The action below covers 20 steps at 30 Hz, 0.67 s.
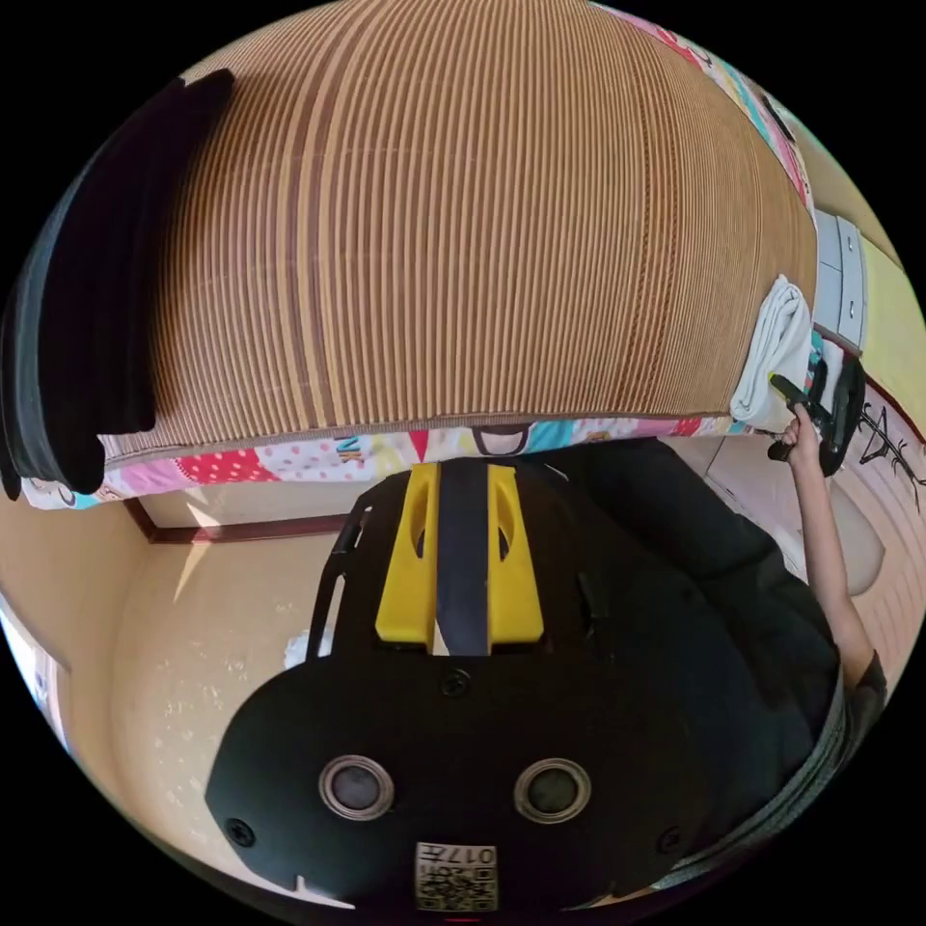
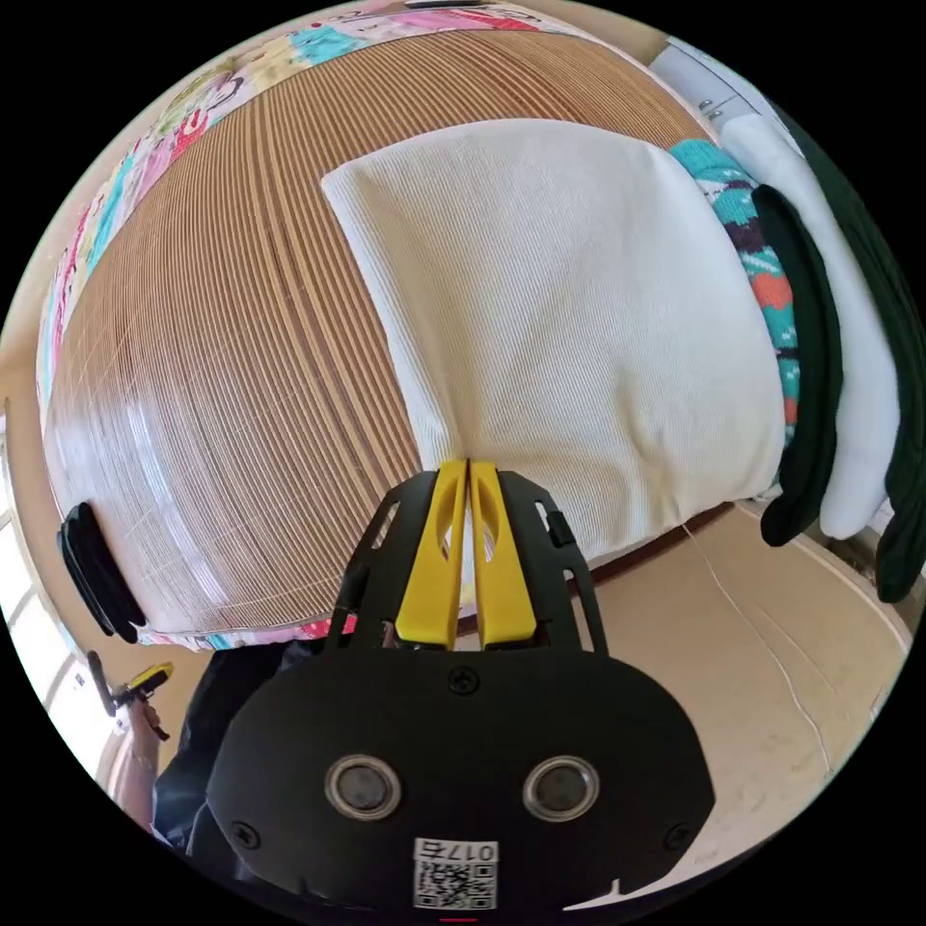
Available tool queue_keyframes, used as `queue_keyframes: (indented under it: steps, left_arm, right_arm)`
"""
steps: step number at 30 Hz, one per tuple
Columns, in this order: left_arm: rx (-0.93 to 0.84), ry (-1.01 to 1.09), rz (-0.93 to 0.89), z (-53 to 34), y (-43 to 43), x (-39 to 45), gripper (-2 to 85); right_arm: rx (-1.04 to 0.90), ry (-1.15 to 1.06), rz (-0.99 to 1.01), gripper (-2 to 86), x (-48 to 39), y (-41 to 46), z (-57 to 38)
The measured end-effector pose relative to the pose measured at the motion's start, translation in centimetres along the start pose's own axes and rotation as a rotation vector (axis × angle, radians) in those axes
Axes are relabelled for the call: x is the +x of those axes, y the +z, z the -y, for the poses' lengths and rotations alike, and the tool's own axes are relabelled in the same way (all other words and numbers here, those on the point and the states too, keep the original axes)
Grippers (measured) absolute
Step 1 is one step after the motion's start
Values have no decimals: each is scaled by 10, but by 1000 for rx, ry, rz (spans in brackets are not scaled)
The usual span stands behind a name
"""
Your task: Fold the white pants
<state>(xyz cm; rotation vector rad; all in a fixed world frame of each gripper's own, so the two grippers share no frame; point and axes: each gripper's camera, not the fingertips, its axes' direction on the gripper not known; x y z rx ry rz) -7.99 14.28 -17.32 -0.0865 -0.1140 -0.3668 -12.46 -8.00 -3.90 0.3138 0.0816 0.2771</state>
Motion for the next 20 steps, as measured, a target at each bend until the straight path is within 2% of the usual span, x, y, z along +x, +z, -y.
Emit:
queue_keyframes:
  steps: [2, 6, 10, 12, 15, 20]
  left_arm:
    - [25, -25, 0, -25, 12, -22, 58]
    - [244, -98, 24, -70, -2, -69, 38]
    - [553, -197, 221, -93, -57, -103, 66]
    - [624, -223, 275, -91, -75, -116, 118]
    - [632, -146, 328, -69, -84, -129, 134]
    - [460, -4, 378, -30, -45, -134, 134]
  right_arm:
    - [33, 33, 125, 3, -4, -8, -20]
    - [48, -30, 449, 3, -41, -2, -75]
    - [-11, -101, 569, 3, -85, 15, -111]
    - [-58, -130, 617, 3, -111, 27, -127]
    - [-101, -131, 726, 3, -128, 37, -139]
    - [-85, -48, 983, 3, -112, 37, -157]
